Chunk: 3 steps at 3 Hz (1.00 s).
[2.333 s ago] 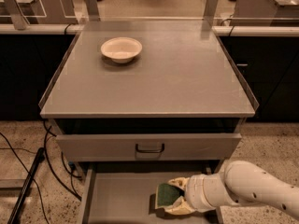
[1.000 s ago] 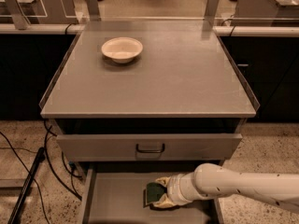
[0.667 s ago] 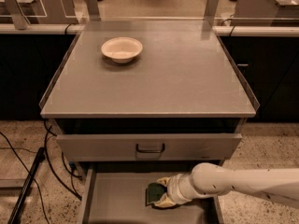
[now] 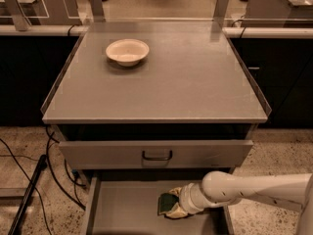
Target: Place sponge into middle drawer
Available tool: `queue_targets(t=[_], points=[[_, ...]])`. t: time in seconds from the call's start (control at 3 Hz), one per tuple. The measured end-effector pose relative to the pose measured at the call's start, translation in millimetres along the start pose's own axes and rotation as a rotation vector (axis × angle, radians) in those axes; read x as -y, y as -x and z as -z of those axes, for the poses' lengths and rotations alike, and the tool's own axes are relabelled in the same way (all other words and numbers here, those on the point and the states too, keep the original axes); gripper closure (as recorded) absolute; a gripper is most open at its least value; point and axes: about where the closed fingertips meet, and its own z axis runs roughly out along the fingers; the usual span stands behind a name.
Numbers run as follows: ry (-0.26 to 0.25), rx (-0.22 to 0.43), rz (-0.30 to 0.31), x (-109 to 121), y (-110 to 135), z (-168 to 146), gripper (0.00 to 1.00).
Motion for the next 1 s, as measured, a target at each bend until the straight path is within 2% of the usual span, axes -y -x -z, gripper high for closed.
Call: queue_targets(t=[0.33, 0.67, 1.0], points=[[0.012, 0.004, -0.019, 0.0, -9.2, -6.7, 1.0], [0.037, 0.016, -0.012, -4.2, -13.7, -15.2, 1.0], [0.037, 0.017, -0.012, -4.2, -13.8, -15.3, 0.82]])
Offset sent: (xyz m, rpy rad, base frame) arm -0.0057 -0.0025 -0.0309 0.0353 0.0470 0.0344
